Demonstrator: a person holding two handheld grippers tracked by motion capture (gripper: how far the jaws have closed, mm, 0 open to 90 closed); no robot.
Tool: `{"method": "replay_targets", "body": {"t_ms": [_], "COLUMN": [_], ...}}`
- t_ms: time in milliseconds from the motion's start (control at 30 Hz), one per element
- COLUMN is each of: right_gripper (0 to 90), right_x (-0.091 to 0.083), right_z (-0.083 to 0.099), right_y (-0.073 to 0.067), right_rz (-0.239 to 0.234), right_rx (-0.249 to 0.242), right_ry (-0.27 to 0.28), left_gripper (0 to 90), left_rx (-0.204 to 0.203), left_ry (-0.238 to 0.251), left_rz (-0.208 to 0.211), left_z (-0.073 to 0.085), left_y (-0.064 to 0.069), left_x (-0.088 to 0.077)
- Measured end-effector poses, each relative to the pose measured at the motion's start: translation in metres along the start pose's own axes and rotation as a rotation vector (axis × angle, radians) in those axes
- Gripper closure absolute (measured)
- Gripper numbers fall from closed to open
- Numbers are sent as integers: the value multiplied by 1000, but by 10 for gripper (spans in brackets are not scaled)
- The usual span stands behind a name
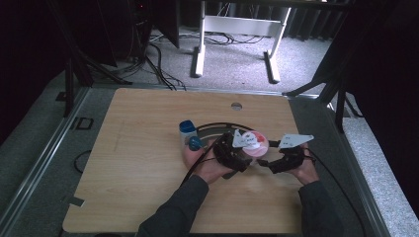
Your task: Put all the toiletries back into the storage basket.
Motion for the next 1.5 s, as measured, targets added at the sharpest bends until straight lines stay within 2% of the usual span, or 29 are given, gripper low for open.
{"method": "replay_targets", "body": {"t_ms": [267,433,567,800,1200,1500], "right_gripper": [175,178,179,179,178,178], "right_x": [2,2,2,4,10,11], "right_z": [-1,-2,-3,-3,-5,-4], "right_y": [7,13,17,24,37,47], "right_rz": [-2,-4,0,-10,-8,-1], "right_rx": [-6,3,-3,-2,9,33], "right_ry": [-12,-21,-36,-53,-72,-71], "left_gripper": [195,196,196,197,196,196], "left_rx": [-1,-16,-3,-11,-55,-64], "left_ry": [1,21,15,13,19,12], "left_rz": [-13,-14,-27,-41,-60,-90], "left_z": [-1,-3,-4,-4,-6,-11], "left_y": [-2,-6,-7,-9,-16,-18], "left_x": [5,9,12,18,28,37]}}
Point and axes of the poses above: each handheld gripper's, and its own axes: x roughly forward along the jaws, z roughly out of its underside, y roughly to its right, the point moved 5 cm from there along x, roughly forward along the jaws, and after that the axes turned 8 degrees about -z, right-handed, at the moved point
